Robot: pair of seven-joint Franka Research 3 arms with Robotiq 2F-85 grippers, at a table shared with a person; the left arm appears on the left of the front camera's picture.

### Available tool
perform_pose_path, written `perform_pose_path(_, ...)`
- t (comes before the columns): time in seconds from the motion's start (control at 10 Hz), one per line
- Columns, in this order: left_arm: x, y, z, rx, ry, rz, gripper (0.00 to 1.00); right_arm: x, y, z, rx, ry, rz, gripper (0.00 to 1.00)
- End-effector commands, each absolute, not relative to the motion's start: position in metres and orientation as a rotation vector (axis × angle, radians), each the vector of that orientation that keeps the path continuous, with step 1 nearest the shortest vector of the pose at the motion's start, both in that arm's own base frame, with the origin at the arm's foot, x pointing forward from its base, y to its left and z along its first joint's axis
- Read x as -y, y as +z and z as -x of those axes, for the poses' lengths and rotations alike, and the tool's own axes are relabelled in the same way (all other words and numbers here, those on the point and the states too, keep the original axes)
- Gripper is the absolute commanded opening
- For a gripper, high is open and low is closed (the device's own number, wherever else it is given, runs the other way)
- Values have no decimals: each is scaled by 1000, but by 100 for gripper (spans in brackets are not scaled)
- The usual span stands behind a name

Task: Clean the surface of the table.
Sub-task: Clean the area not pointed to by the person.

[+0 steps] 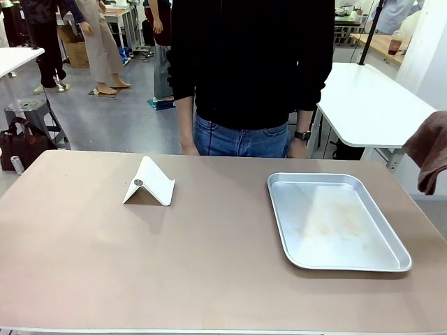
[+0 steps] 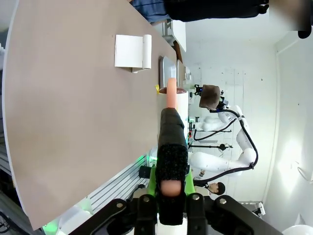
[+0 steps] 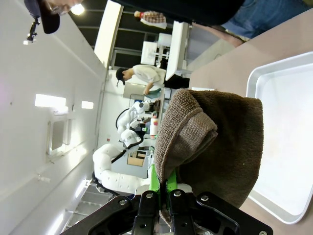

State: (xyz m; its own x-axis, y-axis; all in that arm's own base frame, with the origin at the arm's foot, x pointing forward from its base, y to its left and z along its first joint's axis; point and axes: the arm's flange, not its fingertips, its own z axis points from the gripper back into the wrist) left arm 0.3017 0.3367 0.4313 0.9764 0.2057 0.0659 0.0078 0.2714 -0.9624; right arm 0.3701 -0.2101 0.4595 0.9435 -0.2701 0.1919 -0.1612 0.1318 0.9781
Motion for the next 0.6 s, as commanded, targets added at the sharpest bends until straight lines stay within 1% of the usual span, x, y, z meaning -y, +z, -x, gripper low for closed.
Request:
perform_pose_path(0.0, -328, 436, -295, 183, 120, 1289, 3, 209, 464, -369, 367, -73, -1446, 6)
perform_pose_path(0.5, -328, 436, -295, 183, 120, 1289, 3, 209, 464, -369, 367, -73, -1446, 6)
